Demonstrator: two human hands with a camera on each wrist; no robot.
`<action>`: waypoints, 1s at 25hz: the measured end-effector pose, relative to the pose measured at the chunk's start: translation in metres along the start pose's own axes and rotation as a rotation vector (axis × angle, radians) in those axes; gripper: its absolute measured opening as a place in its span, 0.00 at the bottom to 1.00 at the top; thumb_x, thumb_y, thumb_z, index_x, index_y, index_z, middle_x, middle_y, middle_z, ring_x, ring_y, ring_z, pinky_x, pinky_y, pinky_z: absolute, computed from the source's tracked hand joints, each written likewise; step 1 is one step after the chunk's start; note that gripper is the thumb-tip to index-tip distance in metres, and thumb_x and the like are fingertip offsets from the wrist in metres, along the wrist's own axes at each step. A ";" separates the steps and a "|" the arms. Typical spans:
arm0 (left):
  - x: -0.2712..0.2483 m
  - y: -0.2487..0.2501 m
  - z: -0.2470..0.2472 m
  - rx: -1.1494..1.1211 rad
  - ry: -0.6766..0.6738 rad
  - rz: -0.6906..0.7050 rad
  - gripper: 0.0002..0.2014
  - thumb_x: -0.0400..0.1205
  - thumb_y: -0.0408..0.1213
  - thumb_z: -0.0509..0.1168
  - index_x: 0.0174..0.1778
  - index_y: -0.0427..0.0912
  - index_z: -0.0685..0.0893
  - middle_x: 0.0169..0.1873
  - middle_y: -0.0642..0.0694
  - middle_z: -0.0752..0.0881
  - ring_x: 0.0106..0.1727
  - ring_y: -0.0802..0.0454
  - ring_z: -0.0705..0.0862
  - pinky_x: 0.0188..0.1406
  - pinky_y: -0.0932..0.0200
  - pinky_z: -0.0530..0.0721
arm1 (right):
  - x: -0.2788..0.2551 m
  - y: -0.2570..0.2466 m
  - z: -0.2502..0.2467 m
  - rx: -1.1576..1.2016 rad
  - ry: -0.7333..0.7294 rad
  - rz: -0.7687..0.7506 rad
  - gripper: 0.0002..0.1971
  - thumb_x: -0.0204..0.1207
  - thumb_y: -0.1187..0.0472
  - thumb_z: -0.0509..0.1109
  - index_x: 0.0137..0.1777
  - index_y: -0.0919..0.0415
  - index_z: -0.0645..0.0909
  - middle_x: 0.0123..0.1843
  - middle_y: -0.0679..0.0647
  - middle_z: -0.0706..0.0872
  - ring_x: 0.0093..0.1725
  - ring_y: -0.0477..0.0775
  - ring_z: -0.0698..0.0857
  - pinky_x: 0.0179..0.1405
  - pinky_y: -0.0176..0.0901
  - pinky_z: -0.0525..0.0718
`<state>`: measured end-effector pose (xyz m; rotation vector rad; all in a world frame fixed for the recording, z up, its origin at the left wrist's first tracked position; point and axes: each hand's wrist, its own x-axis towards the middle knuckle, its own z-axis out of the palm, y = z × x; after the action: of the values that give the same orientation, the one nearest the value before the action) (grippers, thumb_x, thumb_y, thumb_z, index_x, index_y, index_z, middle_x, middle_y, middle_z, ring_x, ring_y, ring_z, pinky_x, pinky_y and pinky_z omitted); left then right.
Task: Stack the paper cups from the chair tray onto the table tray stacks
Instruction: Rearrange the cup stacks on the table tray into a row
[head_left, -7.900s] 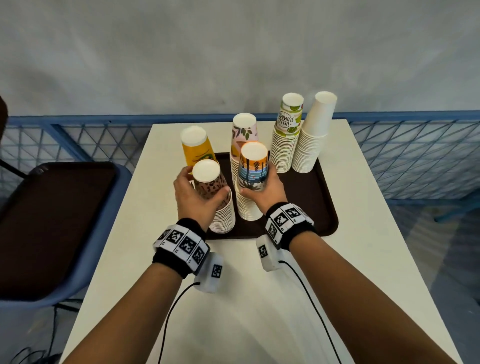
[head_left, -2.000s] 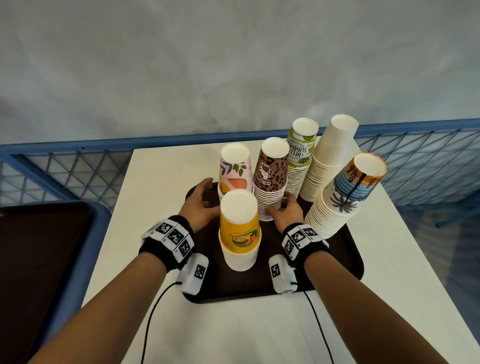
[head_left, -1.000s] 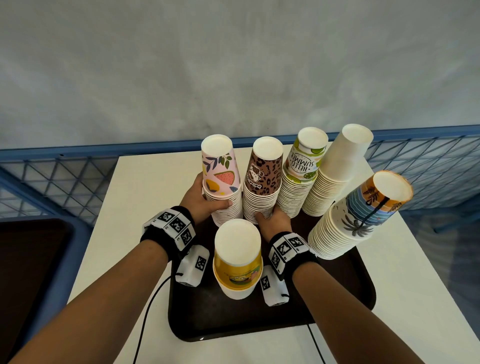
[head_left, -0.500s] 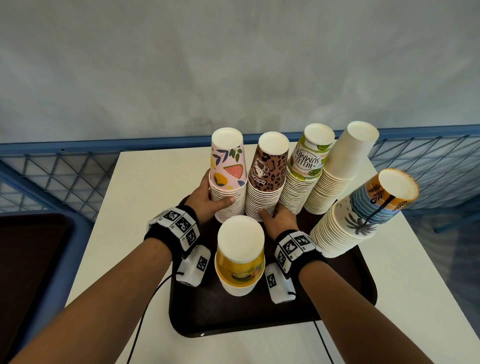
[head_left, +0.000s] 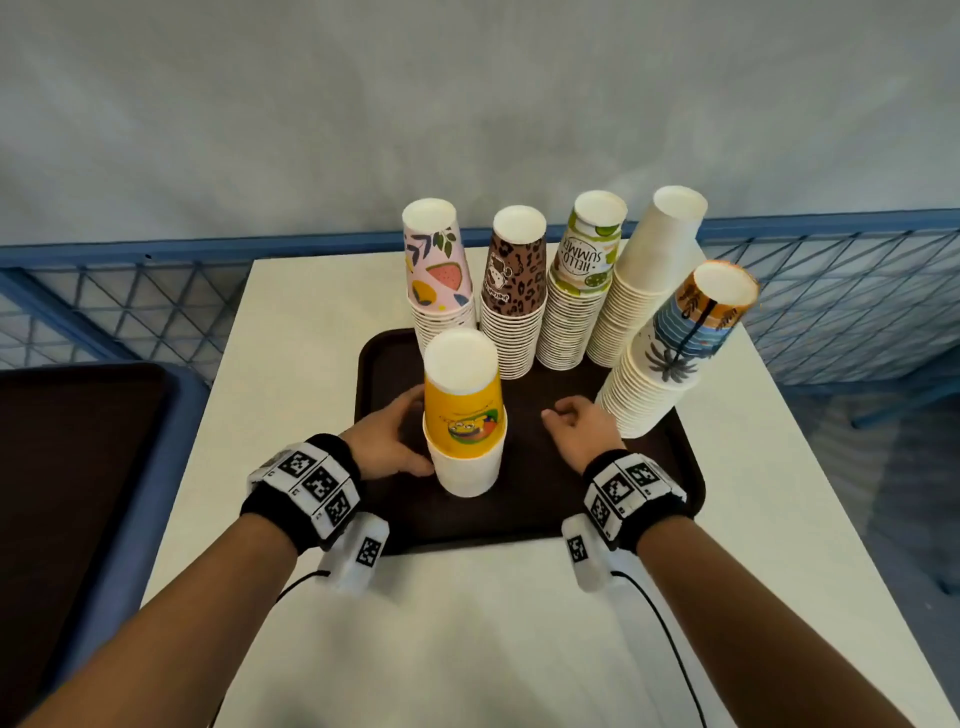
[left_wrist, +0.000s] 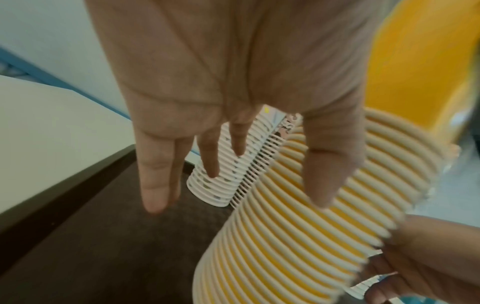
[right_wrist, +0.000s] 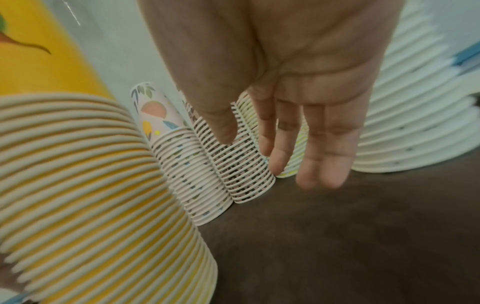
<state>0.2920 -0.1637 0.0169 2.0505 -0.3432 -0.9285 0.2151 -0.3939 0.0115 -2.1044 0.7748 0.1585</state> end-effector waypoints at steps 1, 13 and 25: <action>-0.010 0.005 0.007 -0.060 0.000 0.031 0.52 0.60 0.28 0.79 0.77 0.49 0.58 0.63 0.52 0.79 0.64 0.56 0.78 0.67 0.58 0.74 | -0.008 0.007 -0.006 0.013 0.007 0.011 0.19 0.78 0.55 0.66 0.64 0.66 0.77 0.55 0.61 0.87 0.61 0.59 0.83 0.58 0.39 0.75; -0.031 0.046 0.091 -0.345 0.212 0.148 0.39 0.50 0.44 0.82 0.56 0.65 0.73 0.53 0.58 0.86 0.60 0.52 0.84 0.67 0.48 0.80 | -0.006 0.034 -0.082 0.477 0.297 -0.116 0.48 0.63 0.64 0.80 0.78 0.61 0.53 0.74 0.62 0.72 0.73 0.60 0.73 0.73 0.50 0.71; -0.025 0.067 0.131 -0.352 0.160 0.224 0.43 0.57 0.44 0.79 0.65 0.66 0.63 0.65 0.50 0.80 0.68 0.51 0.79 0.72 0.47 0.75 | -0.005 0.026 -0.047 0.473 -0.017 -0.198 0.27 0.76 0.57 0.68 0.74 0.50 0.66 0.70 0.53 0.78 0.68 0.55 0.79 0.67 0.49 0.77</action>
<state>0.1864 -0.2680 0.0330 1.7098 -0.2931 -0.6336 0.1887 -0.4392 0.0239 -1.7113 0.5265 -0.1058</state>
